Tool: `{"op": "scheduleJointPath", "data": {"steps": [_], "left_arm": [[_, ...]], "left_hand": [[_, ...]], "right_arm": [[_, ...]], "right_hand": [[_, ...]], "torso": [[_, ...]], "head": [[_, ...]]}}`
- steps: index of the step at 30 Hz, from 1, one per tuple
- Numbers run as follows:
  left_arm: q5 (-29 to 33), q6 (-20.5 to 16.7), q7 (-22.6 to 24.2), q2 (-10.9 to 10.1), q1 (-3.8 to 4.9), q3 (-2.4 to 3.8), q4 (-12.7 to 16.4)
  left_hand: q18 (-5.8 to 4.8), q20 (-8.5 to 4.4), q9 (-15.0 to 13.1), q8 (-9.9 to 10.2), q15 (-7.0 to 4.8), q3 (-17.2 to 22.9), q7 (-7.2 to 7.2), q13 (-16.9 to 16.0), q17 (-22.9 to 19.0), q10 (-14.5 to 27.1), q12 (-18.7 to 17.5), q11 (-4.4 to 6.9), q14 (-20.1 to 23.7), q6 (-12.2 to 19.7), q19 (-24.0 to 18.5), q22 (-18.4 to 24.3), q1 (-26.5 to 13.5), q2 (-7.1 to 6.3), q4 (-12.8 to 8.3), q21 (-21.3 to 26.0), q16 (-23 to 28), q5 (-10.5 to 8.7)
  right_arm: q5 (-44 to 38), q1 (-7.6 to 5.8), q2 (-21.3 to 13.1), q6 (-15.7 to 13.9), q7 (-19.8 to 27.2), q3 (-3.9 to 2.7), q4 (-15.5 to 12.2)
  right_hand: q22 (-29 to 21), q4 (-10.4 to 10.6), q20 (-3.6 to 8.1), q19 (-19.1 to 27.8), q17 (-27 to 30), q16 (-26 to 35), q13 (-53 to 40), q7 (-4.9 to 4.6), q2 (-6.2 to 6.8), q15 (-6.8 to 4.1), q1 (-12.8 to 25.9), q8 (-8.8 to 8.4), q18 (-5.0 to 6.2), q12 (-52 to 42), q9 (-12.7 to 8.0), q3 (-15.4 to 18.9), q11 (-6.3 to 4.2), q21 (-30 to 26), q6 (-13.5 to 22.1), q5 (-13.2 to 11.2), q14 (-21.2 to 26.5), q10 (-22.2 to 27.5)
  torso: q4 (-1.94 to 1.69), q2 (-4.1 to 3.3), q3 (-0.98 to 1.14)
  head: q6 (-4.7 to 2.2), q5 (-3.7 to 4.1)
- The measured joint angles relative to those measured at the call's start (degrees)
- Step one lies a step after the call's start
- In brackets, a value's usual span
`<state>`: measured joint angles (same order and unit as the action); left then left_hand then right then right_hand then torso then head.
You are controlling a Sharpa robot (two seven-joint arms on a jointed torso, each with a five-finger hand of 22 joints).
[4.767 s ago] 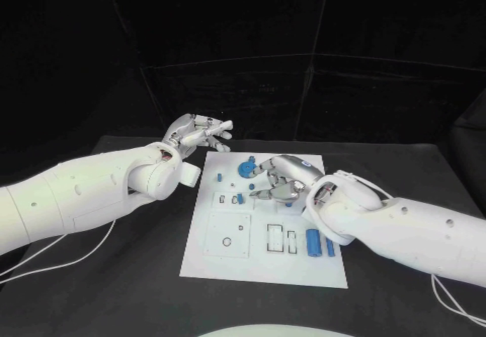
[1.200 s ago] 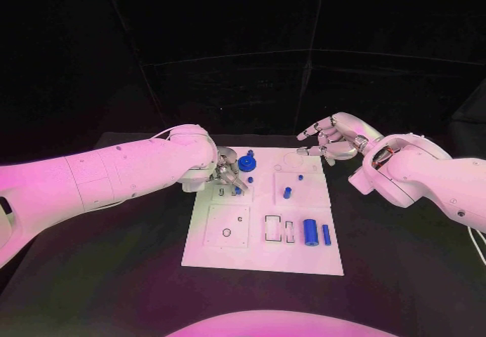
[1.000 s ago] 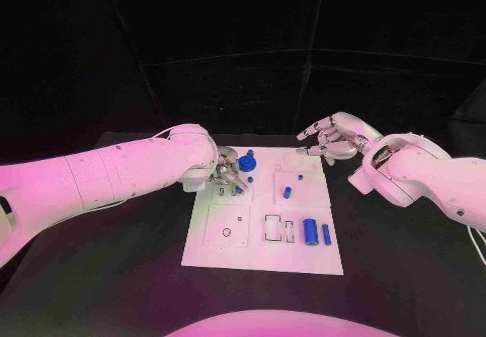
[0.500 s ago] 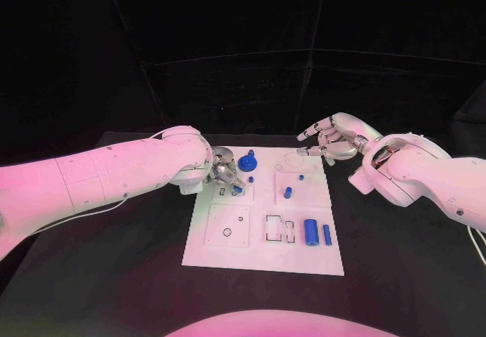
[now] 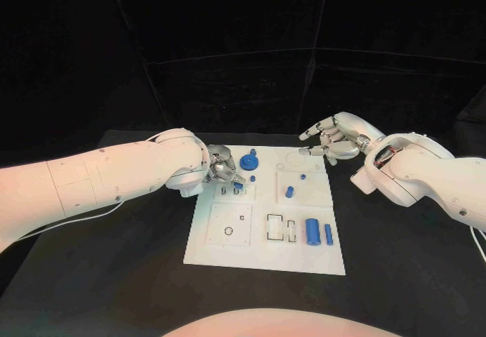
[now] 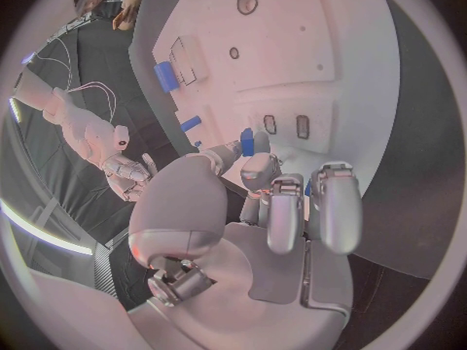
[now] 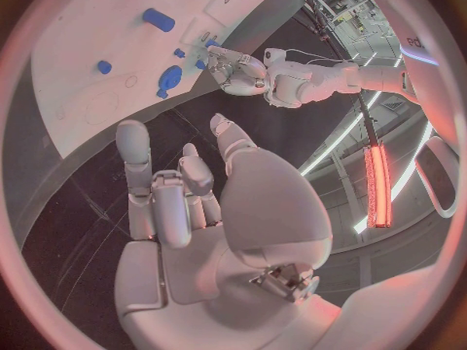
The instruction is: Assemble the parts on the task board
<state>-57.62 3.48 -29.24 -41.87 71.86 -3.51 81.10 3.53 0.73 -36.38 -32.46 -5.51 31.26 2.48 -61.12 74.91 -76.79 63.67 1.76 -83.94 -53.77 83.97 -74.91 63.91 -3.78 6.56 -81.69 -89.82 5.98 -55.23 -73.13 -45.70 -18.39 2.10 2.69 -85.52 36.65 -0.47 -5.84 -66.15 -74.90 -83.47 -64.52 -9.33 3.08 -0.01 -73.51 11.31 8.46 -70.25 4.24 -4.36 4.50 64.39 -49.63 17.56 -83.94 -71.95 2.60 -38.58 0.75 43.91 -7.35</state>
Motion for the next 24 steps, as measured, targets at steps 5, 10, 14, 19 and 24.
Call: {"op": "scheduleJointPath", "data": {"steps": [5, 10, 14, 19, 24], "left_arm": [[-0.76, -0.95, 0.0, -0.13, -0.34, -0.03, 0.01], [-1.69, -1.15, -0.04, -0.07, -0.65, -0.14, -0.21], [-2.38, -1.11, -0.08, 0.08, -0.79, -0.36, -0.49], [-3.1, -0.85, -0.12, 0.21, -0.88, -0.56, -0.78], [-3.66, -0.35, -0.16, 0.28, -0.91, -0.66, -0.94]], "left_hand": [[0.0, 0.0, -0.03, -0.22, 0.0, 0.27, 0.01, 0.0, 0.0, 0.01, 0.0, -0.01, 0.0, 0.0, 0.0, 0.0, -0.14, -0.14, 0.04, 0.0, 0.0, 0.0], [0.0, 0.0, -0.08, -0.23, 0.0, 0.87, 0.08, 0.07, 0.0, 0.01, 0.0, -0.01, 0.0, -0.08, 0.0, 0.0, -0.56, -0.52, -0.55, 0.0, 0.0, 0.0], [0.0, 0.0, -0.12, -0.23, 0.0, 0.87, 0.09, 0.13, 0.0, 0.01, 0.0, -0.02, 0.0, -0.08, 0.0, 0.0, -0.67, -0.53, -0.55, 0.0, 0.0, 0.0], [0.0, 0.0, -0.14, -0.23, 0.0, 0.95, 0.1, 0.13, 0.0, 0.02, 0.0, -0.02, 0.0, -0.09, 0.0, 0.0, -0.75, -0.61, -0.64, 0.0, 0.0, -0.01], [0.0, 0.0, -0.24, -0.23, 0.0, 1.59, 0.11, 0.22, 0.0, 0.02, -0.22, -0.03, 0.0, -0.1, 0.0, 0.0, -1.11, -0.91, -1.28, 0.0, 0.0, -0.06]], "right_arm": [[0.0, 0.0, 0.0, 0.06, -0.01, 0.0, 0.05], [0.0, 0.0, 0.02, 0.09, -0.02, 0.0, 0.11], [0.0, 0.0, 0.03, 0.11, -0.02, 0.0, 0.18], [0.01, 0.0, 0.05, 0.13, -0.02, 0.0, 0.21], [0.01, 0.0, 0.07, 0.15, -0.02, 0.0, 0.26]], "right_hand": [[0.0, 0.0, 0.0, 0.0, 0.0, 0.0, 0.0, 0.0, 0.0, 0.0, 0.0, 0.0, -0.01, 0.0, 0.0, 0.0, 0.0, 0.0, 0.0, 0.0, 0.0, 0.0], [0.0, 0.0, 0.0, 0.0, 0.0, 0.0, 0.0, 0.0, 0.0, 0.0, 0.0, 0.0, 0.0, 0.0, 0.0, 0.0, 0.0, 0.0, 0.0, 0.0, 0.0, 0.0], [0.01, 0.0, 0.0, 0.0, 0.0, 0.0, -0.01, 0.0, 0.0, 0.0, 0.0, 0.0, 0.0, 0.0, 0.0, 0.0, 0.0, 0.0, 0.0, 0.0, 0.0, 0.0], [0.01, 0.0, 0.0, 0.0, 0.0, 0.0, -0.01, 0.0, 0.0, 0.0, 0.0, 0.0, 0.0, 0.0, 0.0, 0.0, 0.0, 0.0, 0.0, 0.0, 0.0, 0.0], [0.01, 0.0, 0.0, 0.0, 0.0, 0.0, -0.01, 0.0, 0.0, 0.0, 0.0, 0.0, 0.0, 0.0, 0.0, 0.0, 0.0, 0.0, 0.0, -0.01, 0.0, 0.0]], "torso": [[0.0, 0.0, 0.0], [0.09, 0.0, -0.03], [0.15, 0.0, -0.07], [0.18, 0.0, -0.09], [0.18, -0.01, -0.1]], "head": [[0.09, -0.18], [0.2, -0.3], [0.25, -0.33], [0.36, -0.34], [0.43, -0.36]]}}
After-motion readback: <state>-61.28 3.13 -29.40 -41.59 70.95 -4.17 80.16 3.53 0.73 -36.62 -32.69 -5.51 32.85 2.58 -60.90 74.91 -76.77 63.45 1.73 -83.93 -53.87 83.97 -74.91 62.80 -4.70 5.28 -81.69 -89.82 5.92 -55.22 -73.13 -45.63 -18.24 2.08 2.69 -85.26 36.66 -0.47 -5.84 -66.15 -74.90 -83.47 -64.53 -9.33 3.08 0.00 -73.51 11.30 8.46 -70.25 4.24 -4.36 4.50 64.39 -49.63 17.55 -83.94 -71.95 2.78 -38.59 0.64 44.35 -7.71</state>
